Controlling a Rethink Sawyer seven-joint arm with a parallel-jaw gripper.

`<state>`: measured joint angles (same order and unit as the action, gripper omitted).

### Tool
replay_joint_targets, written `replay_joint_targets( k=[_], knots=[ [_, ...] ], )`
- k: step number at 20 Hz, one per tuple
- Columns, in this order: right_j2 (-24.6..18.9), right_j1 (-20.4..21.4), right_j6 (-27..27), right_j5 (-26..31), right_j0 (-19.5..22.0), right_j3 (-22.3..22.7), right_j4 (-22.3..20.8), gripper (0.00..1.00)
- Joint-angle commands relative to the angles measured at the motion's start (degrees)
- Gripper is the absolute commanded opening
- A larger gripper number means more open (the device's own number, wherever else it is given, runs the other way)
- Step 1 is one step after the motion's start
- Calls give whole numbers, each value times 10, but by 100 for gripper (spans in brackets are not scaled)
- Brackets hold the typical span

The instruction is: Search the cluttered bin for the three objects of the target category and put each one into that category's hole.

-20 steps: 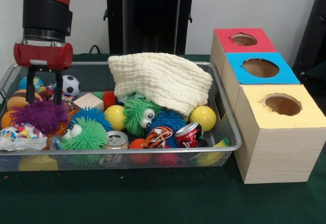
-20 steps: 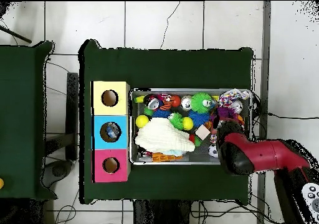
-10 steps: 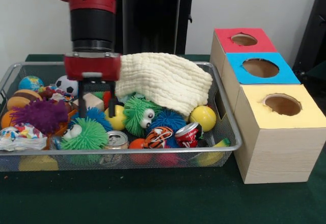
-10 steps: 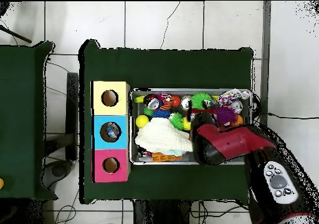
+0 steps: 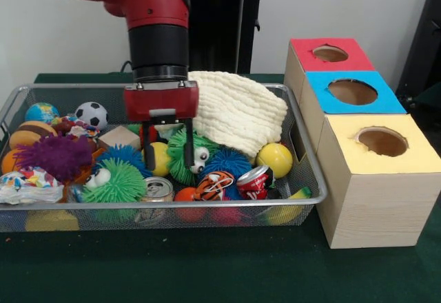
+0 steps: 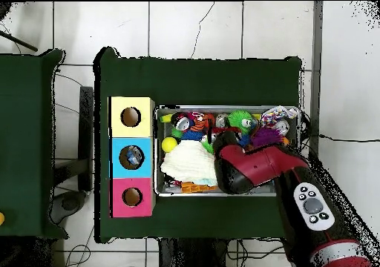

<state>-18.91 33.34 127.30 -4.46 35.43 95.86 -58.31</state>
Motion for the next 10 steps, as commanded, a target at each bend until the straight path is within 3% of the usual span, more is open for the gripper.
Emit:
replay_joint_targets(
  k=[1,5,6,10],
  knots=[
    [-26,-27,-21,46,54,-22,-24,100],
    [-49,-22,-31,54,79,-7,-26,100],
    [-28,-42,-23,32,78,-16,-41,100],
    [-37,-44,-27,33,90,-14,-43,100]
  ],
)
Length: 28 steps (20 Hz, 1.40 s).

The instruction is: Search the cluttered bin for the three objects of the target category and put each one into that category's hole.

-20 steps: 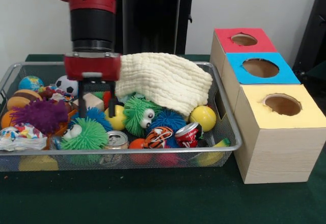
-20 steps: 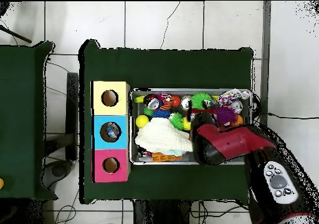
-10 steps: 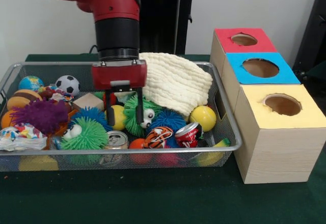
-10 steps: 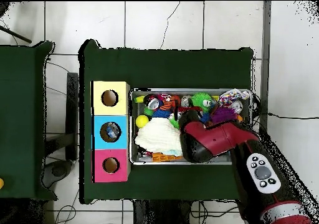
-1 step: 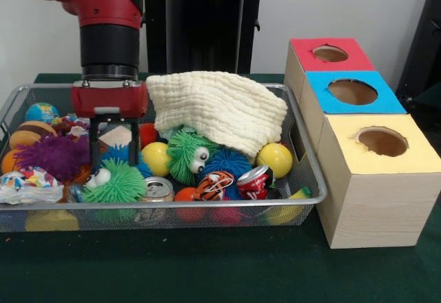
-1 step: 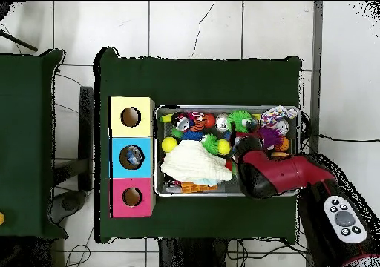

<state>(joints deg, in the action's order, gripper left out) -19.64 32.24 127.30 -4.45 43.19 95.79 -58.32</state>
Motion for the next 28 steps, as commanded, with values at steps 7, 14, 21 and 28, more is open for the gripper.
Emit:
replay_joint_targets(
  k=[7,14,21,28],
  knots=[
    [-14,-86,-15,20,4,-42,-40,100],
    [33,-126,-4,-20,-23,-77,-41,100],
    [-2,-153,-17,2,16,-89,-54,100],
    [-17,-160,-27,8,37,-97,-71,100]
  ],
)
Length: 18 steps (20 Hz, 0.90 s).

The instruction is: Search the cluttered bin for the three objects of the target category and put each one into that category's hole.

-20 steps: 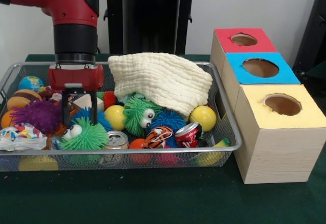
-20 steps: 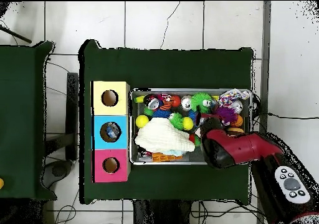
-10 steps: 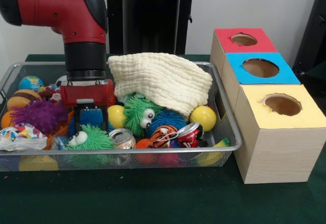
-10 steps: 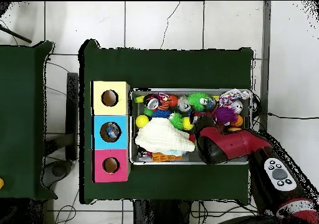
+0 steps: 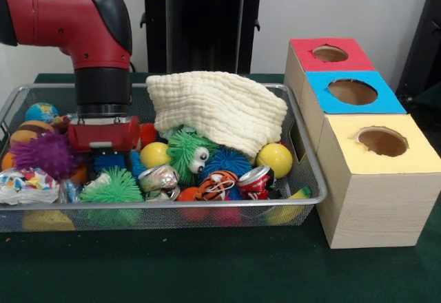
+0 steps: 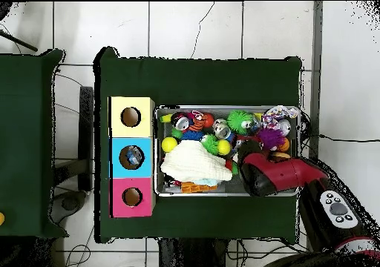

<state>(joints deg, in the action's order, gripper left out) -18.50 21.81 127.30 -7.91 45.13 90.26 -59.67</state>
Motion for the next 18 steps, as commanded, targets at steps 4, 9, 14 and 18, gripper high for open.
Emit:
replay_joint_targets(
  k=[4,9,14,18],
  knots=[
    [-24,-49,-22,40,10,-39,-56,100],
    [-7,-49,-17,30,-4,-43,-51,100],
    [4,-34,-20,32,-14,-42,-50,100],
    [41,-21,-18,21,-42,-52,-42,100]
  ],
)
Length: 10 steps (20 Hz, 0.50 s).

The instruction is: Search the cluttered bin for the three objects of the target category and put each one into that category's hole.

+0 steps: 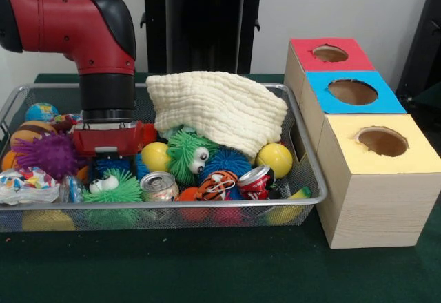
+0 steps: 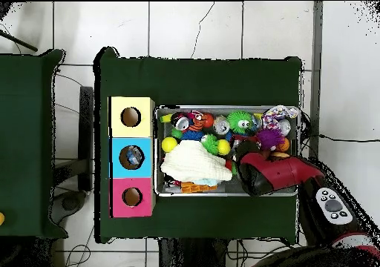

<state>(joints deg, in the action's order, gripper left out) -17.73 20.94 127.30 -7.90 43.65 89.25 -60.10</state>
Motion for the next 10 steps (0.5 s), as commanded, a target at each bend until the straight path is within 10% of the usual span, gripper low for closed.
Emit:
replay_joint_targets(
  k=[1,10],
  knots=[
    [40,-7,-19,15,-29,-44,-40,100],
    [29,37,-44,53,-21,-37,-63,100]
  ],
)
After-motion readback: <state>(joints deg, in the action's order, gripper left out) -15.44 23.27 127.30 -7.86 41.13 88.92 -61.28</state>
